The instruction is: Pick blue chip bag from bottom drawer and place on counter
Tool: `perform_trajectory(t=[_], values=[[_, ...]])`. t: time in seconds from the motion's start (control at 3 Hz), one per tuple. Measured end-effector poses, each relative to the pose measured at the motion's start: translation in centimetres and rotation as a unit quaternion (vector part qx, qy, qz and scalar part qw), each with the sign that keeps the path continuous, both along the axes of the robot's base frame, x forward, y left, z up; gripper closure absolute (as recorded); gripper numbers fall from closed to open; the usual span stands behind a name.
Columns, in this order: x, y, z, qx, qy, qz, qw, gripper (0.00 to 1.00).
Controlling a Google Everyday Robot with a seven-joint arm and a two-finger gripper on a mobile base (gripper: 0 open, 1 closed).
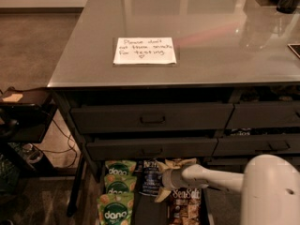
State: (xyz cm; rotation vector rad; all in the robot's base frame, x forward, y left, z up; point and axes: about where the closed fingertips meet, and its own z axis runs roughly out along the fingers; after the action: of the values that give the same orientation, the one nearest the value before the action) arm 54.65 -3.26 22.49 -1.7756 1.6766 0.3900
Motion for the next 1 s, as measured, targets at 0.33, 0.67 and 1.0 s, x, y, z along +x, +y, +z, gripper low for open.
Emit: perform_trajectory(t=[0.33,0.67,1.0], values=[[2.3,0.7,-2.3,-0.012,-0.002,0.003,0.9999,0.00],[3.7,1.1,-3.8,-0.019,-0.002,0.004,0.9998,0.00],[4.8,1.2,-5.5,-0.026,0.003,0.001,0.9997,0.00]])
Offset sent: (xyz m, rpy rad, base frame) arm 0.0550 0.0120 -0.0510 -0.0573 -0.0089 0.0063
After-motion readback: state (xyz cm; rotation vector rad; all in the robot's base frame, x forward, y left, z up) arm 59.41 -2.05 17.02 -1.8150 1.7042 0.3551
